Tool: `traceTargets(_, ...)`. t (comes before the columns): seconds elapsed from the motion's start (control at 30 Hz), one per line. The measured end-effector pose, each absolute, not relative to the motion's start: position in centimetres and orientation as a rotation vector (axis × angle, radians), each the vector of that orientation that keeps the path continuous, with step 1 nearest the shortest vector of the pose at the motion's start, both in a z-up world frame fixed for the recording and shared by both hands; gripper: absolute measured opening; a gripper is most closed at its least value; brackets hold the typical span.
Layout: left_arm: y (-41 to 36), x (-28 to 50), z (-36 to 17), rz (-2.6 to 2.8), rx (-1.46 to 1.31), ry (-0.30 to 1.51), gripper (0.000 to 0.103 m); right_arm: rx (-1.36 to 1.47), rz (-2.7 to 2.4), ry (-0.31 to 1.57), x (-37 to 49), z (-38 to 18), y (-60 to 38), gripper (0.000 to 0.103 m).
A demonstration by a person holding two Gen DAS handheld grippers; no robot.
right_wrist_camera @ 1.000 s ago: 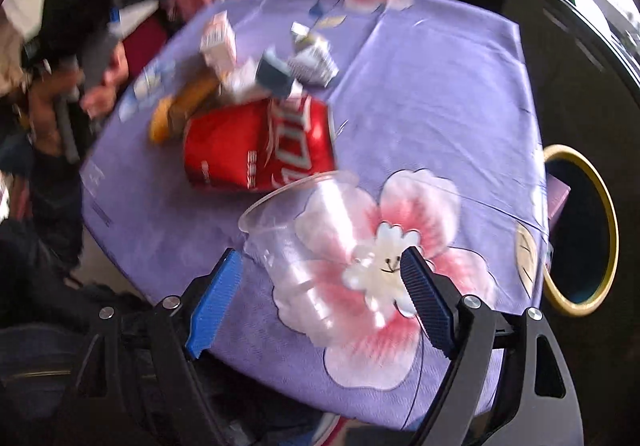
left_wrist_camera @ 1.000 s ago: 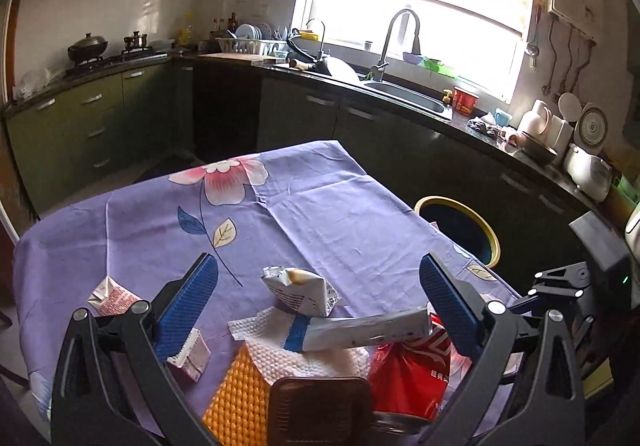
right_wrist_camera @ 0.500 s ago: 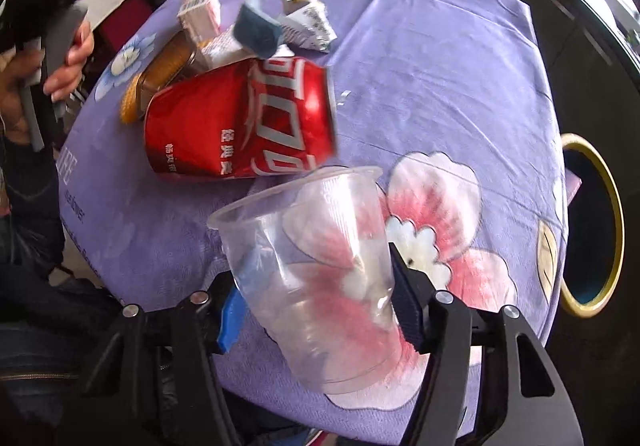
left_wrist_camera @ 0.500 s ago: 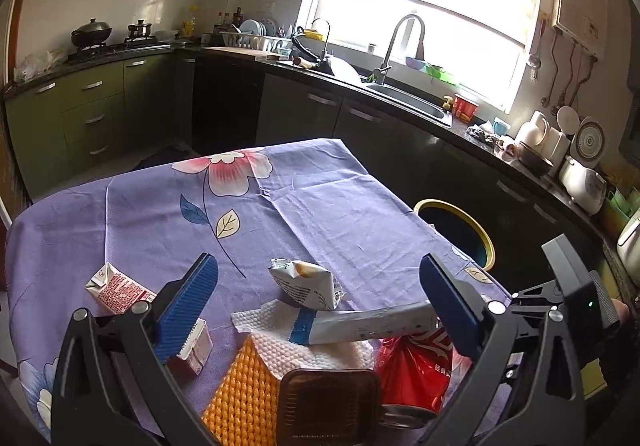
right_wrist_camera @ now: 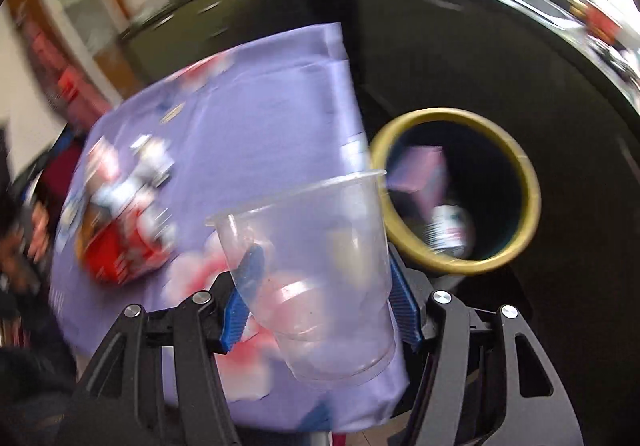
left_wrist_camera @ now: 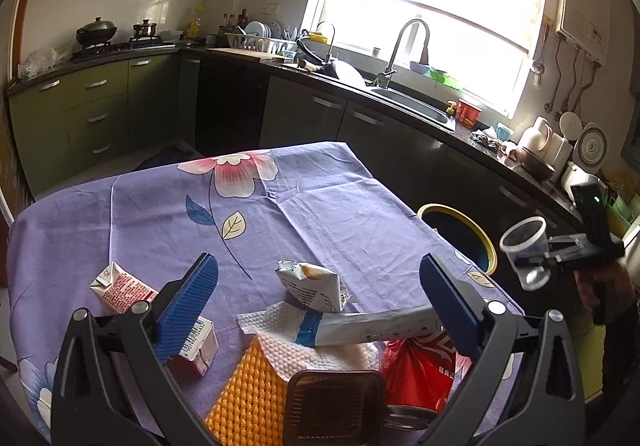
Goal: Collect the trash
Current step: 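Drop the plastic cup into the bin from the right gripper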
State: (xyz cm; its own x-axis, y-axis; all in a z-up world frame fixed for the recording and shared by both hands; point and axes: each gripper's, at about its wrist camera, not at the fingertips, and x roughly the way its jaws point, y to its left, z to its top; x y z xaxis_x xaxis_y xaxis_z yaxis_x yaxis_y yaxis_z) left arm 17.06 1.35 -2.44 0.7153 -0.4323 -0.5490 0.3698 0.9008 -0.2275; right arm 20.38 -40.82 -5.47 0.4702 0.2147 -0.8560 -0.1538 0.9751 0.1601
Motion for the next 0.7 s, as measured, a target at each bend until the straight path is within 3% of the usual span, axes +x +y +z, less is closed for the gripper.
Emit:
traceTargets(0.27, 1.7, 17.7, -3.0, -0.431, -0.107, 0.651, 0.096, 0.186, -0.012, 1.117, 30.2, -9.6, -48.2, 0.061)
traceTargets(0.33, 1.7, 17.9, -3.1, -0.428, -0.11, 0.66, 0.096, 0.204, -0.047, 1.129, 32.3, -11.0, -49.5, 0.085)
traceTargets(0.37, 1.7, 18.0, -3.3, -0.429, -0.111, 0.667, 0.096, 0.207, -0.065, 1.123, 32.9, -11.4, -50.1, 0.088)
traceTargets(0.7, 0.5, 18.0, -3.8, -0.447, -0.079, 0.7, 0.096, 0.141, -0.029, 1.051, 28.4, -9.3, -47.5, 0.088)
